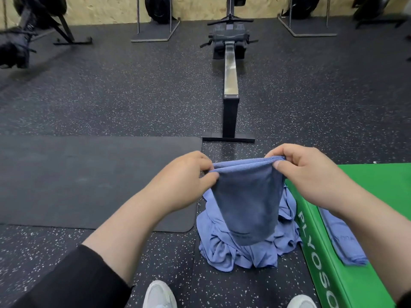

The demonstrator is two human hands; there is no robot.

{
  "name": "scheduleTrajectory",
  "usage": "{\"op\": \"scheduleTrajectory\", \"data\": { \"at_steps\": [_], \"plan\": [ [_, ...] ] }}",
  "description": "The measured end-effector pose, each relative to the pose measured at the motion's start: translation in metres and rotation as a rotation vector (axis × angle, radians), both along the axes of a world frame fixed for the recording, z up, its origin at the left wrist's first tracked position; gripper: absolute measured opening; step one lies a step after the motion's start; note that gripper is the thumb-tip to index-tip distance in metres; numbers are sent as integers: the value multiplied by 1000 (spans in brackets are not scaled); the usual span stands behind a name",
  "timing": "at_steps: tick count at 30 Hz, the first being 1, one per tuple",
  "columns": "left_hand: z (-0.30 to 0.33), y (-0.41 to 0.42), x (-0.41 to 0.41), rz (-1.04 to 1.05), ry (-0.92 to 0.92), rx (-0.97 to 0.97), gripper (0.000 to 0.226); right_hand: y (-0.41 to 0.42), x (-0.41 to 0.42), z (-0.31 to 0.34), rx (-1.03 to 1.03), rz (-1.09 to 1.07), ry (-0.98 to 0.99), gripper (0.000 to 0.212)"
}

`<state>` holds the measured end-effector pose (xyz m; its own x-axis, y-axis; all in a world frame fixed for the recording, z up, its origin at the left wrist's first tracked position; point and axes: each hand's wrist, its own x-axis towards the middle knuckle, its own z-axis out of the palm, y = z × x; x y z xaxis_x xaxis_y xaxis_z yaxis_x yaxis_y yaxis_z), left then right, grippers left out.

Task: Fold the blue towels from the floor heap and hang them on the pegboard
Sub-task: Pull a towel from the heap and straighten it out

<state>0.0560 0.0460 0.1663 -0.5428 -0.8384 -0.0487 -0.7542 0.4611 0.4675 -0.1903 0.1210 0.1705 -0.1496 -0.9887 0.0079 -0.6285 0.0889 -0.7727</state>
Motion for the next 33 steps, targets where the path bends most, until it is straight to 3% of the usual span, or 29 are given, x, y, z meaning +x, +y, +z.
{"op": "scheduleTrajectory", "data": {
  "at_steps": [4, 12, 17, 24, 27, 29, 33],
  "plan": [
    [7, 1, 0, 19, 53, -33, 29, -4, -4, -6, 23, -25, -4, 21],
    [9, -2, -1, 107, 39, -168, 15, -7, -5, -10, 11, -26, 74, 15],
    [14, -5, -1, 180, 169, -269, 16, -7, -3, -2, -69, -49, 52, 17],
    [14, -3, -1, 161, 363, -145, 21, -6, 2, 1, -161, -30, -33, 17],
    [16, -4, -2, 147, 301, -139, 33, -5, 4, 3, -173, -23, 22, 26],
    [18, -2, -3, 124, 274, -115, 29, -6, 5, 1, -156, -35, 18, 30],
    [21, -1, -2, 164, 327, -53, 22, -6, 8, -4, -150, -1, -62, 9]
  ]
}}
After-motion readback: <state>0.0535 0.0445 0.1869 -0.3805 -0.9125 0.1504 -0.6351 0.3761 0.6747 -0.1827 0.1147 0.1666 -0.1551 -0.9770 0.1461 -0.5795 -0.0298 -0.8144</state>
